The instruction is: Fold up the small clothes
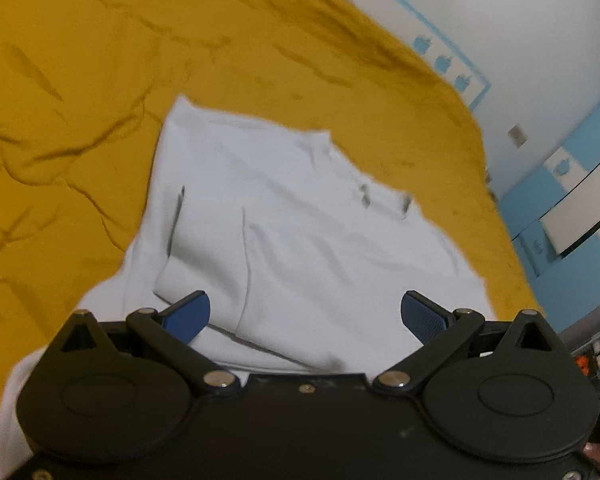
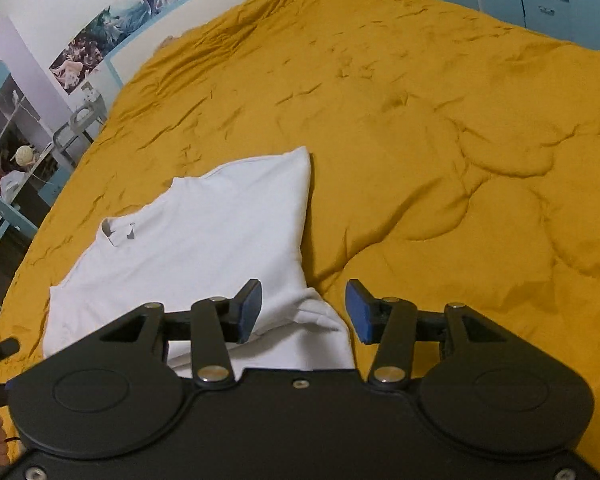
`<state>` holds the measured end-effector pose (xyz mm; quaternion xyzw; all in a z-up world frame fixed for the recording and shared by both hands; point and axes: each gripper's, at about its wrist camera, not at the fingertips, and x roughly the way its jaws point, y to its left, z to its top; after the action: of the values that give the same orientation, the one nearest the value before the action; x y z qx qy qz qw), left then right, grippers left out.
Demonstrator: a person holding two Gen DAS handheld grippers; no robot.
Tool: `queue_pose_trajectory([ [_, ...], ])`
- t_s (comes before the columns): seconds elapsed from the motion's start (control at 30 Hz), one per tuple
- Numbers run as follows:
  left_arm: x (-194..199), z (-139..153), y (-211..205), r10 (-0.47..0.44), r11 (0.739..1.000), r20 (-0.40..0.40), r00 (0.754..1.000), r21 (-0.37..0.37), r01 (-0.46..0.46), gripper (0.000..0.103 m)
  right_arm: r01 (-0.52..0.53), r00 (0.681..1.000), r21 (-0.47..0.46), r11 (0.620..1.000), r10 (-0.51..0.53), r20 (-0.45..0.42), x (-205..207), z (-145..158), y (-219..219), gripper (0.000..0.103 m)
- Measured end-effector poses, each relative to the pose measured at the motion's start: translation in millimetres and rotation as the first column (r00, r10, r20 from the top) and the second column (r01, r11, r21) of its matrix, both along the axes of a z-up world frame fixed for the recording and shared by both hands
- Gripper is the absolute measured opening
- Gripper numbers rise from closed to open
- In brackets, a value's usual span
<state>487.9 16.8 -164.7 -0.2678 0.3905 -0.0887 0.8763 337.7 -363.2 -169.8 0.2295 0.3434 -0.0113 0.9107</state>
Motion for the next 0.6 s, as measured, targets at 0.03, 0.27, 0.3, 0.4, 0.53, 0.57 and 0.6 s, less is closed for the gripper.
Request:
queue_pose_trajectory([
  [0.03,3.9,-4.3,-0.9,0.016,1.0,-0.025,1.0,0.018,-0.015,0.103,-0.017,1.0,-0.002,1.0,0.017,0.001,3.9,-2.2,3.0,0.049],
  [0.27,5.8,-12.7,4.5,0.029,0.998,-0.08,0.996,0.063,-0.024,0.103,-0.003,0.998,-0.152,0.988,-0.006,-0.059,11.1,-18.1,13.9,0.048],
  [0.3,1.3,-5.7,7.1,0.031,0.997,-0.08,0.996,0.066,-0.026,0.103,0.0,0.998,-0.146,0.989,-0.009,-0.062,8.1,-16.0,13.1,0.049],
  [0.4,-18.4,19.3,18.0,0.016,0.998,-0.044,0.999,0.068,-0.013,0.103,-0.015,0.998,-0.111,0.994,0.009,-0.056,-9.7,0.5,11.5,0.05],
  [0.53,-70.2,58.4,42.2,-0.017,0.994,0.016,1.0,0.109,0.015,0.103,-0.088,0.996,-0.083,0.993,0.089,0.008,-55.6,36.4,17.5,0.054],
  [0.57,-85.9,65.8,48.4,-0.025,0.993,0.028,0.999,0.116,0.022,0.103,-0.104,0.994,-0.082,0.991,0.106,0.02,-68.0,43.5,19.8,0.057],
  [0.6,-104.2,74.5,54.4,-0.037,0.992,0.042,0.998,0.126,0.032,0.103,-0.117,0.992,-0.079,0.99,0.12,0.032,-81.1,50.3,22.2,0.058],
])
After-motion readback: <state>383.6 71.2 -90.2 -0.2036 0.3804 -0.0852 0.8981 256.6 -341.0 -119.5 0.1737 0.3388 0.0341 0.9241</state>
